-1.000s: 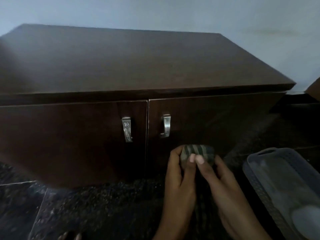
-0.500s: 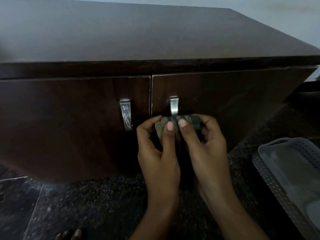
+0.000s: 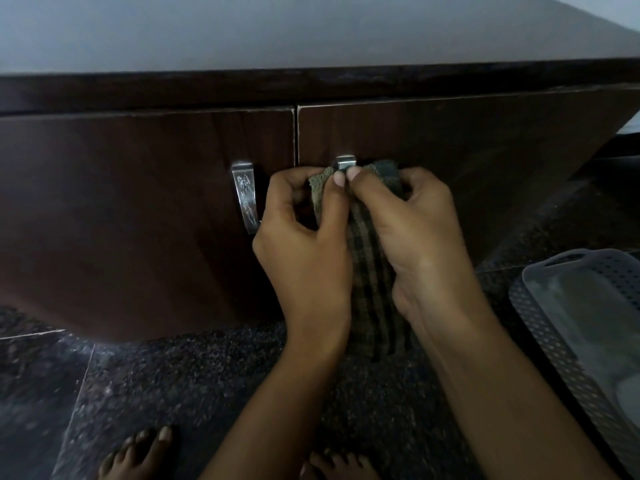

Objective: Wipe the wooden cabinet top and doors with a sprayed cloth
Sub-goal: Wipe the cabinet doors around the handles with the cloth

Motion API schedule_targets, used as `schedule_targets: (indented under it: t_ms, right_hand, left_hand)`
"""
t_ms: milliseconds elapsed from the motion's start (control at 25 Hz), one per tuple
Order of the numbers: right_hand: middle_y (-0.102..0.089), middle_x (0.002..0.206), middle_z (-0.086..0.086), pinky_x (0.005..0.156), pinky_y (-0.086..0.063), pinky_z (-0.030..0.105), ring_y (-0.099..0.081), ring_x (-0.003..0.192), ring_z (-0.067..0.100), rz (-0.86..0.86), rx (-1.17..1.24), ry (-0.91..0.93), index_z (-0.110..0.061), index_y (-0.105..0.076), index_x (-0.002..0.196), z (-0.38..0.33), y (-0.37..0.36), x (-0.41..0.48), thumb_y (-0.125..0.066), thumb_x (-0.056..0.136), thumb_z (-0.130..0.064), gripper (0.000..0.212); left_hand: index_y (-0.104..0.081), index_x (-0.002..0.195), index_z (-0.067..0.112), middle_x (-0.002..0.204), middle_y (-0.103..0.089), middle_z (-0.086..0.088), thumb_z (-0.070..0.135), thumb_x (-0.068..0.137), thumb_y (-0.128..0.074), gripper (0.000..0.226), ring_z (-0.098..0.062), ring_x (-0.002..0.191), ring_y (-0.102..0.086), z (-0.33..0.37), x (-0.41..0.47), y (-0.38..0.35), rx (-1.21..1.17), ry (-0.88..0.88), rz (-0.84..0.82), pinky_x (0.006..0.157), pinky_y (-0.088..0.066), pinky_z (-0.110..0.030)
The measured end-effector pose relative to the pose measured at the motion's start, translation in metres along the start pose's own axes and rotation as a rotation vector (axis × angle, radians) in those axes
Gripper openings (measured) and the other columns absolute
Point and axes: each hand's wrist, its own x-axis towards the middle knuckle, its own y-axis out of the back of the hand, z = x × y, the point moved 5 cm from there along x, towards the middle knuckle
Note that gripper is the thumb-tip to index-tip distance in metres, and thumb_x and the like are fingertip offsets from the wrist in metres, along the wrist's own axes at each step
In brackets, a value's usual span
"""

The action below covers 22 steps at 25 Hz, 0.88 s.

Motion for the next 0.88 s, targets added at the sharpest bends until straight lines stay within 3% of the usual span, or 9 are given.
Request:
schedule_targets:
  t_ms: [240,400,640,880]
  right_hand:
    - [-0.071,0.085,0.008,0.07,-0.061,0.046,-0.071,0.076,0.024,0.008,0.001,-0.034,-0.019,-0.06,0.087,0.005,0.001,-0.005,-0.071,0.078,-0.027,0.016]
    - [-0.071,0.081,0.006,0.064,-0.061,0.041,-0.071,0.071,0.022,0.045,-0.022,0.064,-0.016,-0.061,0.086,-0.008,-0.002,-0.003,-0.073,0.075,-0.025,0.019]
    - [-0.065,0.071,-0.005,0.047,-0.053,0.018,-0.064,0.057,0.005,0.072,-0.117,0.078,-0.026,-0.055,0.075,-0.009,0.001,-0.009,-0.071,0.076,-0.028,0.016]
    - [-0.061,0.068,-0.007,0.04,-0.044,0.007,-0.059,0.058,-0.003,0.077,-0.135,0.148,-0.021,-0.056,0.082,-0.012,-0.002,-0.005,-0.07,0.077,-0.027,0.016]
  left_hand:
    - [-0.062,0.086,0.024,0.078,-0.066,0.009,0.022,0.086,-0.064,0.003,0.002,0.07,-0.061,-0.003,-0.009,0.001,-0.016,0.017,0.019,0.064,-0.05,-0.012]
    - [-0.064,0.089,0.022,0.091,-0.068,-0.002,0.025,0.085,-0.064,0.005,-0.012,0.081,-0.065,0.003,0.0,0.001,0.048,-0.07,0.052,0.074,-0.055,-0.03]
    - [-0.06,0.085,0.027,0.078,-0.067,0.008,0.027,0.082,-0.068,0.008,0.001,0.071,-0.062,-0.003,-0.009,0.006,-0.001,-0.029,0.133,0.064,-0.049,-0.012]
    - [-0.063,0.09,0.022,0.086,-0.071,0.007,0.022,0.085,-0.065,0.005,-0.005,0.081,-0.068,-0.003,-0.006,0.006,-0.02,-0.088,0.101,0.074,-0.055,-0.023]
